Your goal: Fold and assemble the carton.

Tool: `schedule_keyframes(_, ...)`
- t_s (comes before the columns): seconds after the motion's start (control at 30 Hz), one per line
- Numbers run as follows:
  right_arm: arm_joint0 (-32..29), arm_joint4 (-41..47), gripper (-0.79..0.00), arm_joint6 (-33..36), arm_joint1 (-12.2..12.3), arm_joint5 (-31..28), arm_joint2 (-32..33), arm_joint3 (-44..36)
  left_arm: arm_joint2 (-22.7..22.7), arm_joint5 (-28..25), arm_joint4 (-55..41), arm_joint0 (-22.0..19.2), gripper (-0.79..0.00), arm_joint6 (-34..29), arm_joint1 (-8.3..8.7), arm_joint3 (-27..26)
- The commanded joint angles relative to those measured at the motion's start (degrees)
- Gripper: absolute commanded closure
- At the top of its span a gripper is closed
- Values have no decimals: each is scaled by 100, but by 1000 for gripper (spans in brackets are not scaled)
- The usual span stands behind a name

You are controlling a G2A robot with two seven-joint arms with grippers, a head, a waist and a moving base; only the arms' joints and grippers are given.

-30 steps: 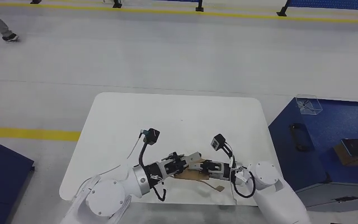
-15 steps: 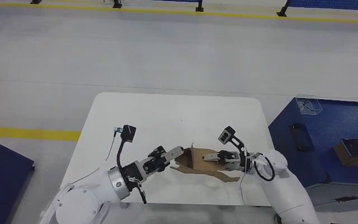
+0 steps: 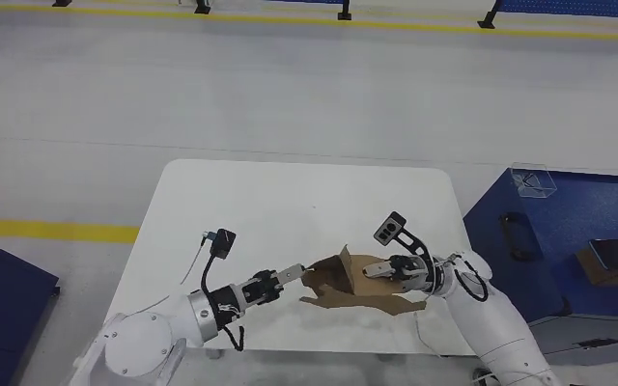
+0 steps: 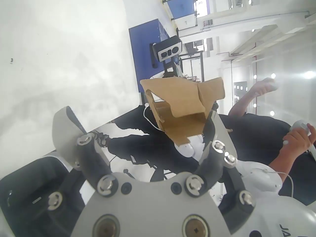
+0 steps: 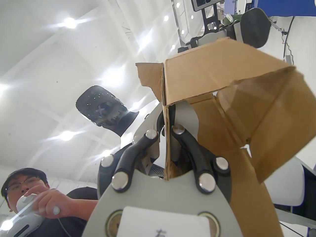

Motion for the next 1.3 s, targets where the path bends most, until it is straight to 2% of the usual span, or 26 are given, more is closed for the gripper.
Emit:
schedule_keyframes(0.0,-13,50,0,0,40,-47,-60,-54,136,66,34,-106,-785,-42,-7,79)
schedule_keyframes(0.27,-76,471,0,0,198,-212,-62,-189,502,189,305,-404,-785,-114,-19,261)
schedule_keyframes(0.63,-44,781,0,0,317,-266,-164,-119,558,-197,268,-230,-785,-74,2,90)
schedule_keyframes(0.87,13,785,0,0,351,-249,-337,-175,770,-132,660,-200,-785,-177,25,-64)
schedule_keyframes(1.0,-13,735,0,0,379,-318,-475,-275,830,84,583,-284,-785,17,1,81)
schedule_keyframes(1.27,-49,1074,0,0,476,-395,-418,-321,853,94,414,-400,-785,46,-12,255)
